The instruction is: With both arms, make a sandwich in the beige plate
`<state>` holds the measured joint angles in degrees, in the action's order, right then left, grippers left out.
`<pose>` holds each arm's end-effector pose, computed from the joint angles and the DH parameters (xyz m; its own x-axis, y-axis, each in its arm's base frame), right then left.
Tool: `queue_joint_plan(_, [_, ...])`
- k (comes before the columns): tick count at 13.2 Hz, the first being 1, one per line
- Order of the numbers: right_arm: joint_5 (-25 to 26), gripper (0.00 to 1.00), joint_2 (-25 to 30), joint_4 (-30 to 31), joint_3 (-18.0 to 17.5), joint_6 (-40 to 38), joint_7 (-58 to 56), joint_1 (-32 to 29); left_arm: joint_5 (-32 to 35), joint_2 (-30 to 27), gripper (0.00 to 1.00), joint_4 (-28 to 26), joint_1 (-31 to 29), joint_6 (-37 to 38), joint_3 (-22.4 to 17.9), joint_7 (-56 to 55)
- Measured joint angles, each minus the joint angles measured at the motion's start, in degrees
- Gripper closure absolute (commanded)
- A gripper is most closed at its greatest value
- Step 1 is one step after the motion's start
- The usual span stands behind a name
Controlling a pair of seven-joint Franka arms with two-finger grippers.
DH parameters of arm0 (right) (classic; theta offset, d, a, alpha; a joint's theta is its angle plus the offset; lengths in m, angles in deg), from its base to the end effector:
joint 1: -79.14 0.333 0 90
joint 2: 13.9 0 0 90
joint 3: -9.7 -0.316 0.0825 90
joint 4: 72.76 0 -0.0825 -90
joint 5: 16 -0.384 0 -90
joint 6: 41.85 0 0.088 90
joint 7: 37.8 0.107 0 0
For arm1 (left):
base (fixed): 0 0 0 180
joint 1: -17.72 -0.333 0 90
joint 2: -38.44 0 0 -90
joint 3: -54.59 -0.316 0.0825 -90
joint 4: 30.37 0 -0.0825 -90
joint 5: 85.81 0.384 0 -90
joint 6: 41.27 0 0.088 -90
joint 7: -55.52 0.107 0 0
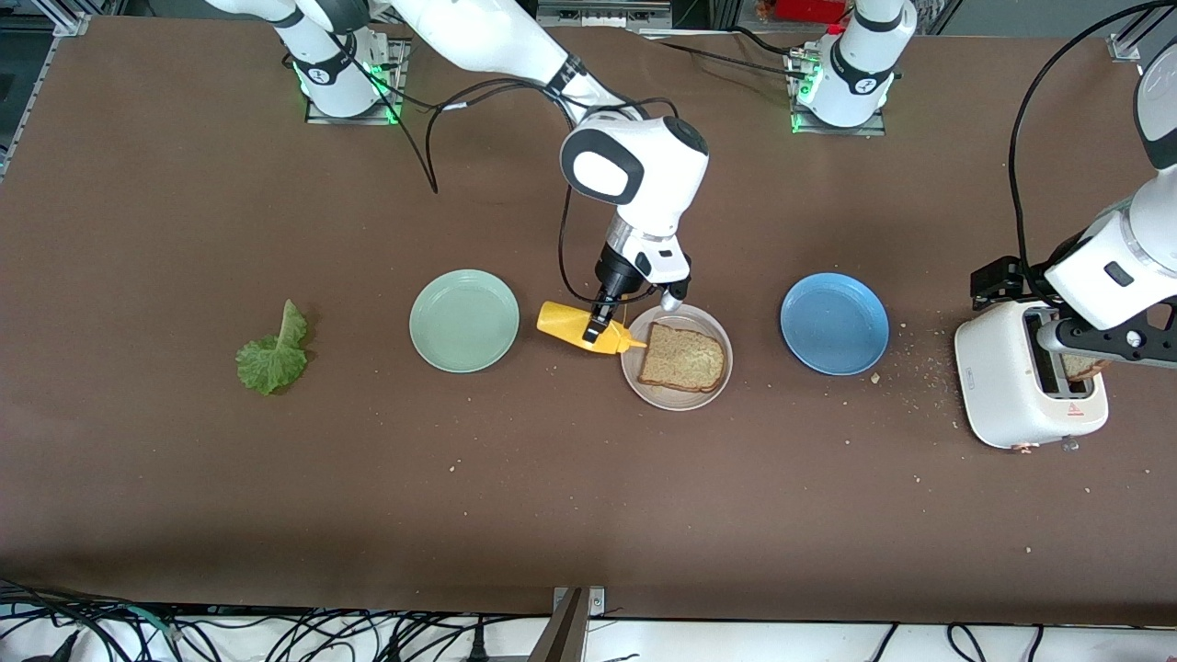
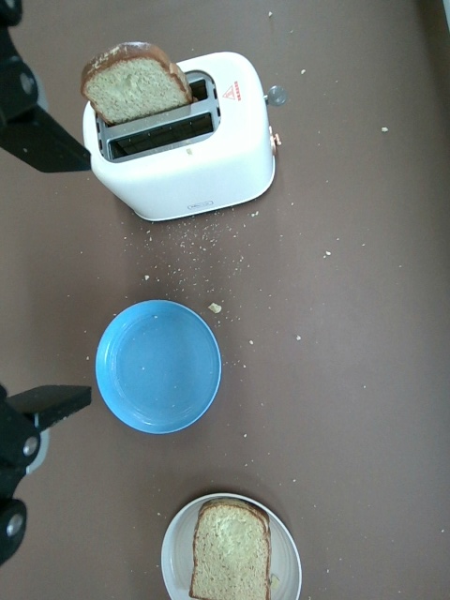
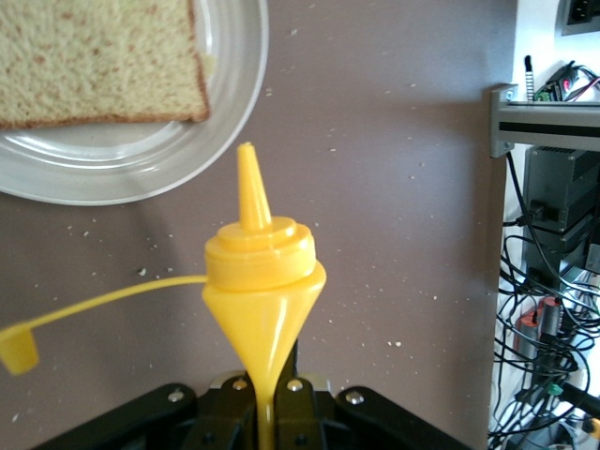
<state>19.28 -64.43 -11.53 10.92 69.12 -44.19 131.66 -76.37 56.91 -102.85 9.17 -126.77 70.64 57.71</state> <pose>0.5111 0.5837 0.3087 0.3546 0.9246 -0.1388 0.8111 -0.2304 0.5377 0.6386 -0.0350 0.5743 0.9852 -0.1487 -0.0859 -0.1551 -0.9851 -0.0738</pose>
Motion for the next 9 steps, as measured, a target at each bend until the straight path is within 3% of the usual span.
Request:
queue_joint_plan(4, [-18.41, 1.0, 8.64, -0.89, 0.34, -4.09, -15.69, -8.49, -0.02, 0.0, 0.0, 0.0, -0.02, 0.01, 0.0, 0.0])
queue_joint_plan(9, [-46.46, 1.0, 13.79, -0.79, 0.68, -13.44, -39.14, -26.26, -0.03, 0.0, 0.0, 0.0, -0.04, 0.02, 0.0, 0.0])
